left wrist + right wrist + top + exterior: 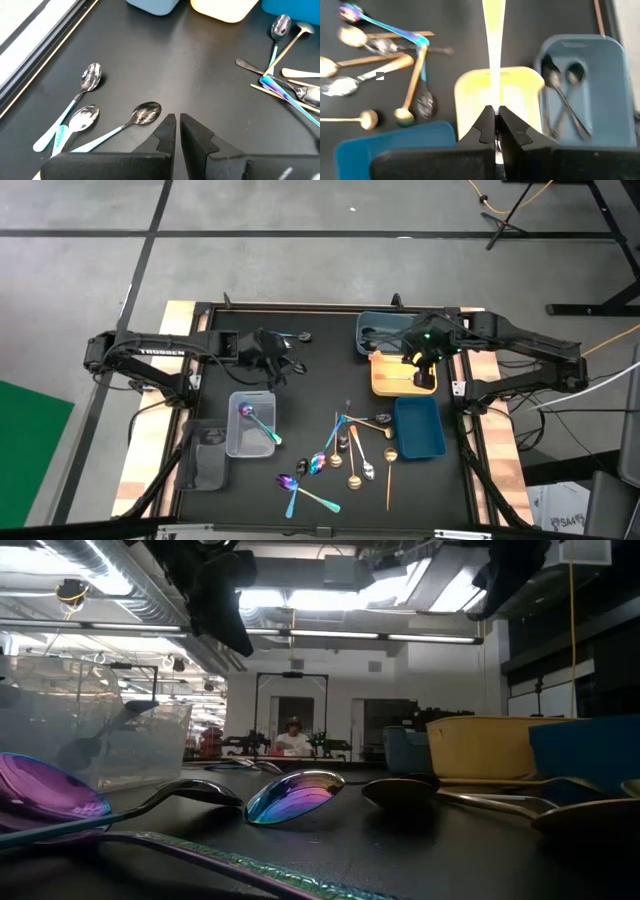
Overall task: Sort silverware by color (type)
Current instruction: Put the orange spoon into the yellow bin
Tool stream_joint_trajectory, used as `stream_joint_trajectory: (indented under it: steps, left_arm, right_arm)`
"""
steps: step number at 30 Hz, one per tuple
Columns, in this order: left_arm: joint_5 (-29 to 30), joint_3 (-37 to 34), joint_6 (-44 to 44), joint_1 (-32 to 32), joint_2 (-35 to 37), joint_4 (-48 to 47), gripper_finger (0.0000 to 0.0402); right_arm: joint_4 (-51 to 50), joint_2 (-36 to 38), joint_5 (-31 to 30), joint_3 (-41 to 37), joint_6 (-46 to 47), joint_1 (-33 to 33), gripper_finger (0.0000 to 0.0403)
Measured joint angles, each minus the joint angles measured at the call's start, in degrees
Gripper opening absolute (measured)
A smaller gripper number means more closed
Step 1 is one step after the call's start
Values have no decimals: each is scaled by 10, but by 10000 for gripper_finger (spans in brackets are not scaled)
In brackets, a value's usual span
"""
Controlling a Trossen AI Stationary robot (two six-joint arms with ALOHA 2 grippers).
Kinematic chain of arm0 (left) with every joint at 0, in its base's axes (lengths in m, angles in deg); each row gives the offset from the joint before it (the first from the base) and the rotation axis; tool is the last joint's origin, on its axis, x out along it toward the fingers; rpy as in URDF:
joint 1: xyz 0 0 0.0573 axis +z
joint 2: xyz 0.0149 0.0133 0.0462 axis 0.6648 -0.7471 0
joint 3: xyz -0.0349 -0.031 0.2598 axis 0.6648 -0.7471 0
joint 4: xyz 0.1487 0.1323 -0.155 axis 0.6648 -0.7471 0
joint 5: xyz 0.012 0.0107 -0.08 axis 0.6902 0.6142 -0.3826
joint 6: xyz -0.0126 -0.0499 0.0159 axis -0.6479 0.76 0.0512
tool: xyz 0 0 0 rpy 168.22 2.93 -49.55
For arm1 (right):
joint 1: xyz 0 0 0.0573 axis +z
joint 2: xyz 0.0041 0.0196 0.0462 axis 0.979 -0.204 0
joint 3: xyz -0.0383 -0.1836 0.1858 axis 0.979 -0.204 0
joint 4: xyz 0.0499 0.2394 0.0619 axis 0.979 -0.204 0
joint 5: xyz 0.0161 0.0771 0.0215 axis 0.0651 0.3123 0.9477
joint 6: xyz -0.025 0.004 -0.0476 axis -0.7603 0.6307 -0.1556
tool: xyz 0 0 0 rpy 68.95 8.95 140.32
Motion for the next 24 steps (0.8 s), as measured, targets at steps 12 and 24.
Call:
stream_joint_trajectory:
  steps: [12, 24]
  left_arm:
    - [0, 0, 5, -1, 0, 0, 18]
    - [-9, 0, 6, -1, 0, 0, 18]
  right_arm:
    - [86, 41, -17, -192, -2, -1, 0]
    - [245, 39, -21, -327, -24, -23, 0]
